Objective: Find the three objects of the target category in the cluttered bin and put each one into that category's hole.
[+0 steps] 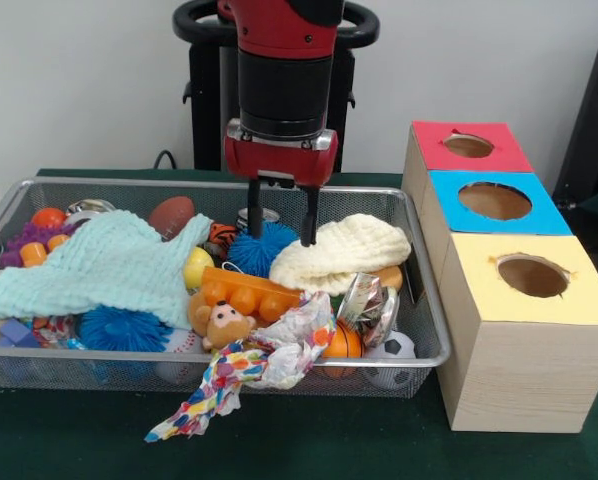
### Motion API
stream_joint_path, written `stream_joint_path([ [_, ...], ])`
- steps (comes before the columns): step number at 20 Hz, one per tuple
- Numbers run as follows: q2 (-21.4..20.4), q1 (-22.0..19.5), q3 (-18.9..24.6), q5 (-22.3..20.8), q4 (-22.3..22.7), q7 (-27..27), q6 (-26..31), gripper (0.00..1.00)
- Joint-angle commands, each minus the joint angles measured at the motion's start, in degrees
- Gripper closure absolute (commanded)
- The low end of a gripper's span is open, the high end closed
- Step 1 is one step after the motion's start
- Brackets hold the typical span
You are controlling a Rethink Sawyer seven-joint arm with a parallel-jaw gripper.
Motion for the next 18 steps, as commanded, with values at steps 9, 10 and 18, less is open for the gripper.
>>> stream_joint_path([
  [9, 4.92, 2.89, 3.76, 9.24, -9.58, 14.08, -4.72, 0.0],
  [10, 5.28, 3.2, 3.57, 9.61, -10.01, 14.06, -4.95, 0.0],
  [18, 11.02, 3.92, 1.52, 9.7, -13.64, 12.03, -7.46, 0.0],
])
